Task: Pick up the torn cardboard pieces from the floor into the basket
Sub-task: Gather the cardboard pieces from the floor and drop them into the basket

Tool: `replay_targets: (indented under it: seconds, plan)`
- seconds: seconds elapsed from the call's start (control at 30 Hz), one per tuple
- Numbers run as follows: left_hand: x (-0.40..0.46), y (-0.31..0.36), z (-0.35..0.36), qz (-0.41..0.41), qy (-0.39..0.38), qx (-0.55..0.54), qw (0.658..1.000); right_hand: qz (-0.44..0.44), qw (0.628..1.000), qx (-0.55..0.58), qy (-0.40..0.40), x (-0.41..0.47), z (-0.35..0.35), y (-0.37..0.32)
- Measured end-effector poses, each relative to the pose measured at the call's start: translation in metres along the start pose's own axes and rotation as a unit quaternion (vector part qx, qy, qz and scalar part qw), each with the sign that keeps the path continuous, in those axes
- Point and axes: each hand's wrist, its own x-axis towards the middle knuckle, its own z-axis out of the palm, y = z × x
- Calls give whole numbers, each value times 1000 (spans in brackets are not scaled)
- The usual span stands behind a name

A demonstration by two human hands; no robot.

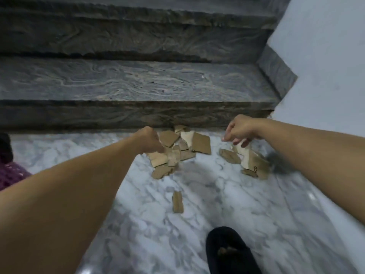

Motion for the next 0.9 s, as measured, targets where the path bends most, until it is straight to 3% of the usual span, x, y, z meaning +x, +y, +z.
replay_targets:
  seconds: [0.13, 0.27, 0.33, 0.43, 0.53, 0.7, 0.8, 0.9]
  plan:
    - [42, -7, 47, -46, -20, 14, 999, 48, 999, -5, 6, 39, 9, 62]
    - [74, -18, 74, -122, 12, -8, 992, 70, 989, -125, 32, 58, 19, 101]
    - [99, -33, 87, -135, 17, -29, 990, 111, 986, -126, 21, 63, 27, 124]
    - [122, -46, 108, -195, 70, -46, 977, 139, 978, -158, -1, 68, 47, 151]
    - [106, -20, 111, -248, 125, 24, 960, 120, 977, -173, 43, 69, 58, 160]
    - [121, -18, 119, -230, 159, -44, 959, 72, 989, -97, 85, 80, 49, 143]
    - [124, -21, 120, -218, 123, -90, 964, 39, 996, -68, 36, 90, 45, 131]
    - [125, -19, 120, -206, 117, -57, 970, 49, 998, -40, 1, 108, 47, 130]
